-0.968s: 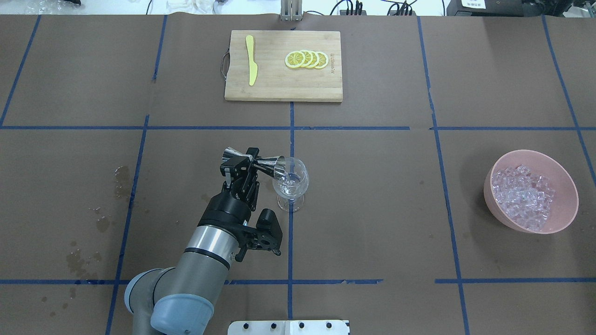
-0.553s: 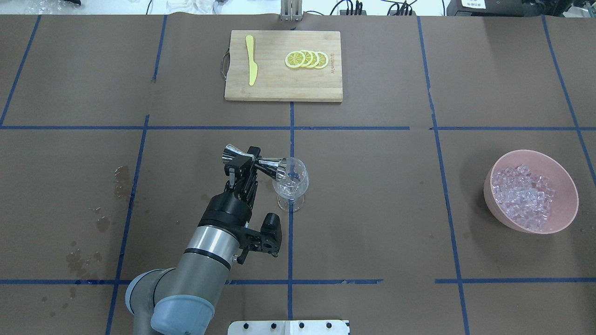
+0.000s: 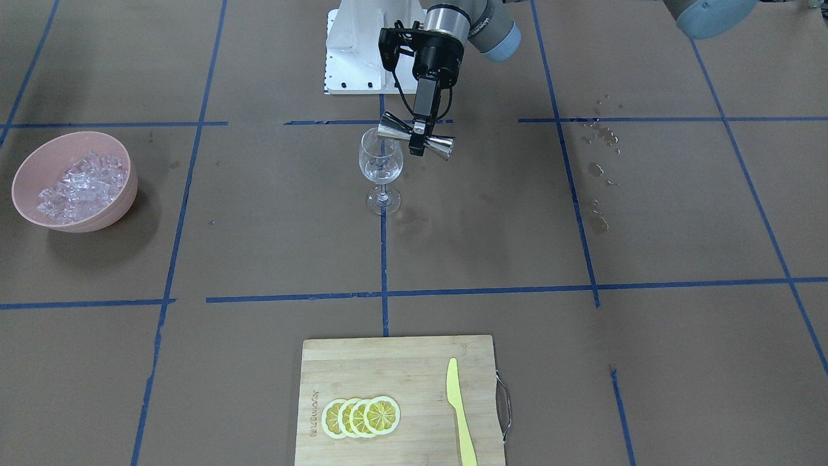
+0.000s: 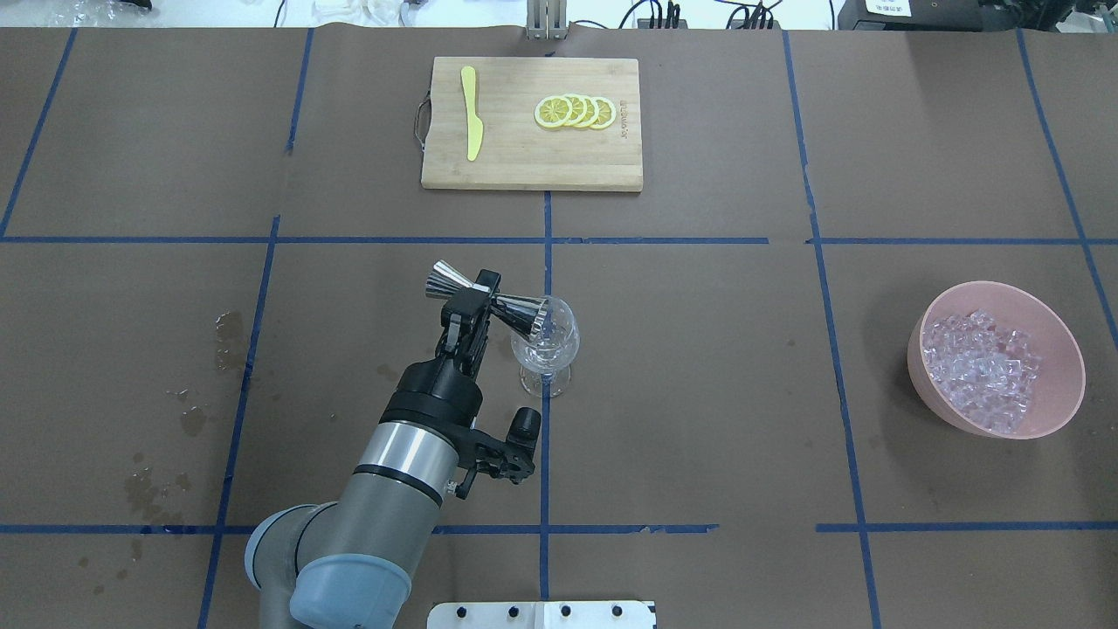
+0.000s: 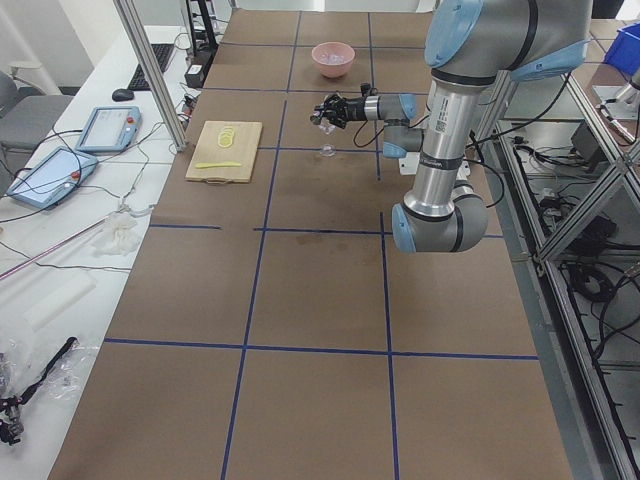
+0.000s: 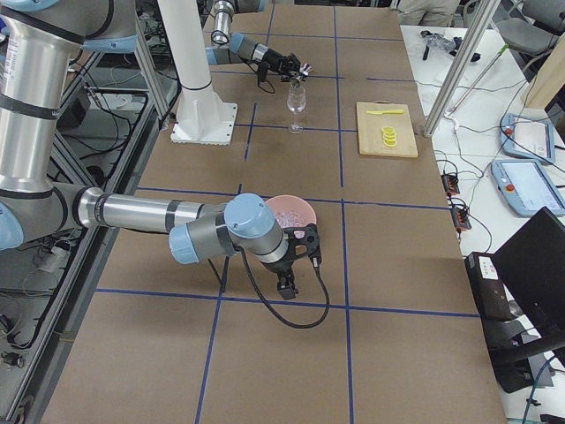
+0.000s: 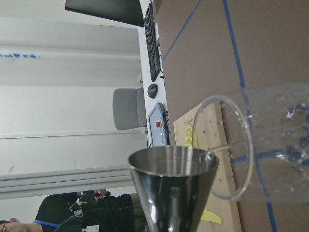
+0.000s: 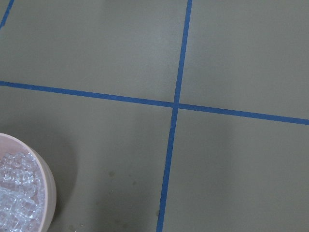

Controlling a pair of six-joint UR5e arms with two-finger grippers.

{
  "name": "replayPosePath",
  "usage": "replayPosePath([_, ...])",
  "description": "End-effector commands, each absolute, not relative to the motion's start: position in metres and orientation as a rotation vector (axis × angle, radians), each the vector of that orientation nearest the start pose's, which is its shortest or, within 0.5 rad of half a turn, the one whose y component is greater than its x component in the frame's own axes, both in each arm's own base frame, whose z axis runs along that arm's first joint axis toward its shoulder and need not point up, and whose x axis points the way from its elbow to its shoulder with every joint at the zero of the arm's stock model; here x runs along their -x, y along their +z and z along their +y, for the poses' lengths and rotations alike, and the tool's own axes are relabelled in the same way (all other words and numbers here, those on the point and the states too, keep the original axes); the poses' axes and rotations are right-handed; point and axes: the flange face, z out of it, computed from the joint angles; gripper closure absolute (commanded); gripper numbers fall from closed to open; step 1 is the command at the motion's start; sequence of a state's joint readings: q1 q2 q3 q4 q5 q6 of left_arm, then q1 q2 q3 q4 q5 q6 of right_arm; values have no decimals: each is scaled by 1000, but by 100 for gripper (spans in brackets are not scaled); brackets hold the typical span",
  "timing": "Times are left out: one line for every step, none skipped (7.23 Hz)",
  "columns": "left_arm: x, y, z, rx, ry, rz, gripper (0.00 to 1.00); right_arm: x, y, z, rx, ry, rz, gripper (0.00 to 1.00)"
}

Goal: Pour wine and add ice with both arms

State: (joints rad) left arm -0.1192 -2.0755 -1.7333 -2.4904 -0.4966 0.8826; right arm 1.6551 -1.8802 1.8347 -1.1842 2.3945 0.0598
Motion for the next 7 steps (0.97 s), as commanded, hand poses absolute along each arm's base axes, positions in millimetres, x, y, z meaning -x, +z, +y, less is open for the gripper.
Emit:
replayPosePath([-528, 190, -286, -1618, 973, -419, 100, -92, 616, -372, -329, -5, -811, 0])
replayPosePath([-520, 183, -287, -1631, 946, -401, 100, -92, 616, -372, -329, -5, -811, 0])
replayPosePath([-509, 180, -290, -1664, 874, -360, 100, -92, 618, -370, -325, -3, -811, 0])
replayPosePath([-495, 184, -296, -1704, 786, -313, 100, -92, 618, -370, -325, -3, -811, 0])
replayPosePath([-492, 192, -298, -1703, 731, -257, 100, -91, 620, -367, -320, 0, -813, 0])
replayPosePath([-488, 214, -298, -1690, 659, -157, 100, -91, 619, -367, -328, -2, -813, 0])
replayPosePath([-482, 225, -302, -1689, 598, -96, 100, -91, 619, -366, -329, -1, -813, 0])
